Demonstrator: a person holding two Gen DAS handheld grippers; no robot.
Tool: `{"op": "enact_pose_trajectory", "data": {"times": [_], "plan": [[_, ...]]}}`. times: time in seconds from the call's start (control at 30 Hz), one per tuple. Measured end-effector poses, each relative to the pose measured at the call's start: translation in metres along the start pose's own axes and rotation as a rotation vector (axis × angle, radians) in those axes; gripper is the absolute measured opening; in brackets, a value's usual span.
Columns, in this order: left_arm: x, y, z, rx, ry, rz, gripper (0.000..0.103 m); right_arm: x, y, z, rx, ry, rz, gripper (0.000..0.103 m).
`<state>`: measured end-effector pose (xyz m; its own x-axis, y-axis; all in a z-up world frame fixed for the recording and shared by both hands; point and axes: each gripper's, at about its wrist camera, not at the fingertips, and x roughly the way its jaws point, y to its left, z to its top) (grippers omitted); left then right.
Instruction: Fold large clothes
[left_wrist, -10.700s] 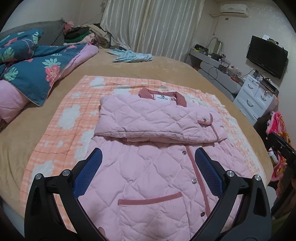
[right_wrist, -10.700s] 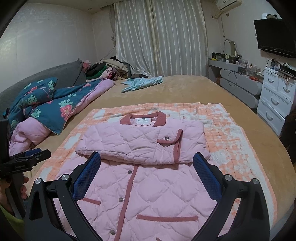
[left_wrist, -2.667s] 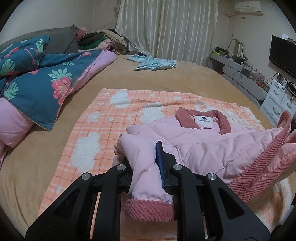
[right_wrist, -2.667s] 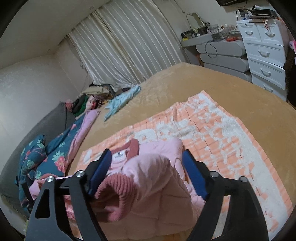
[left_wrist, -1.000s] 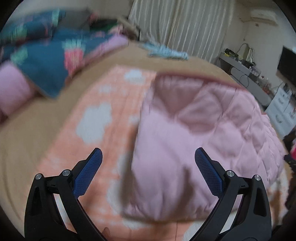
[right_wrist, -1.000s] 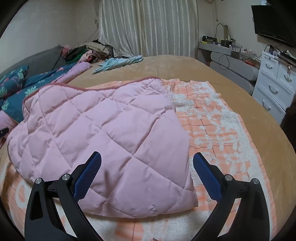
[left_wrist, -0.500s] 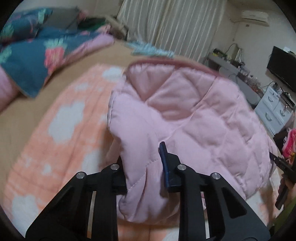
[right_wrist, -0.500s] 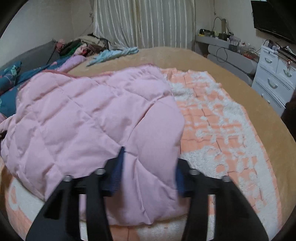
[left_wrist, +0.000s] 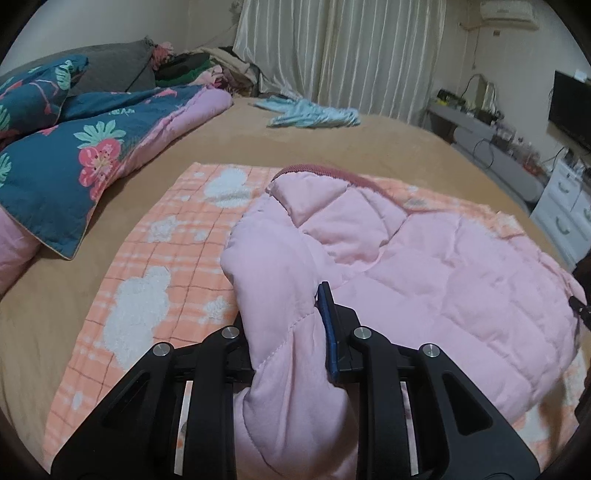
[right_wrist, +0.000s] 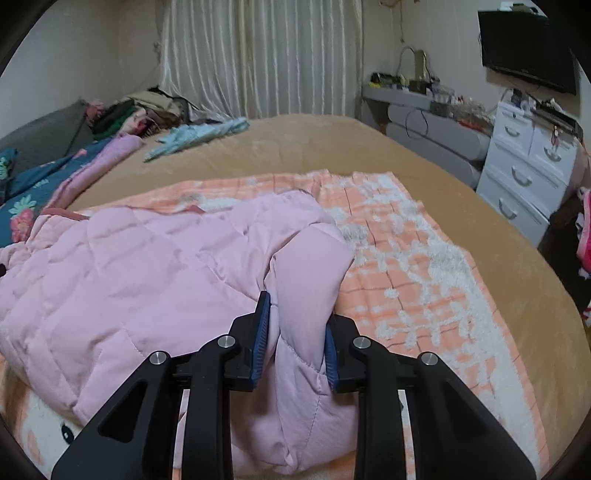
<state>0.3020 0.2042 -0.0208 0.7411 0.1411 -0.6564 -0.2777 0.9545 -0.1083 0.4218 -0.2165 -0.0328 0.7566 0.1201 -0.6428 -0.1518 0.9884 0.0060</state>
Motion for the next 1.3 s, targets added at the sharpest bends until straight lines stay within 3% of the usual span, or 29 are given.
{"op": "enact_pose_trajectory", "data": {"times": [0.2,0.3,0.43,0.5,0.57,0.67,0.77,0.87,0.97,1.07,1.3], "plan": [[0.028,0.0,-0.006,0.007,0.058,0.017,0.018,0.022,-0.001,-0.012,-0.004,0.057,-0.004,0.027],[0.036,-0.002,-0.009,0.022,0.078,0.025,0.019,0.027,-0.002,-0.015,0.001,0.07,-0.013,0.034],[0.039,0.001,-0.01,0.006,0.09,0.02,0.022,0.03,-0.002,-0.022,0.006,0.072,-0.055,0.05],[0.038,0.001,-0.011,0.012,0.094,0.026,0.025,0.027,-0.005,-0.022,0.033,0.078,-0.058,0.064],[0.035,0.002,-0.011,0.015,0.1,0.037,0.027,0.023,-0.01,-0.023,0.066,0.077,-0.048,0.088],[0.029,0.002,-0.011,0.01,0.102,0.054,0.036,0.007,-0.017,-0.025,0.104,0.048,-0.021,0.097],[0.015,-0.001,-0.012,0.017,0.086,0.061,0.059,-0.013,-0.017,-0.028,0.118,0.018,0.01,0.099],[-0.002,-0.005,-0.012,0.025,0.063,0.059,0.068,-0.033,-0.017,-0.03,0.127,-0.011,0.038,0.099],[-0.018,-0.007,-0.013,0.02,0.047,0.049,0.084,-0.053,-0.013,-0.032,0.122,-0.034,0.064,0.099],[-0.035,-0.011,-0.015,0.016,0.031,0.03,0.093,-0.074,-0.007,-0.035,0.105,-0.063,0.081,0.099],[-0.067,-0.016,-0.028,0.002,0.014,0.007,0.093,-0.111,0.002,-0.042,0.096,-0.089,0.125,0.099]]}}
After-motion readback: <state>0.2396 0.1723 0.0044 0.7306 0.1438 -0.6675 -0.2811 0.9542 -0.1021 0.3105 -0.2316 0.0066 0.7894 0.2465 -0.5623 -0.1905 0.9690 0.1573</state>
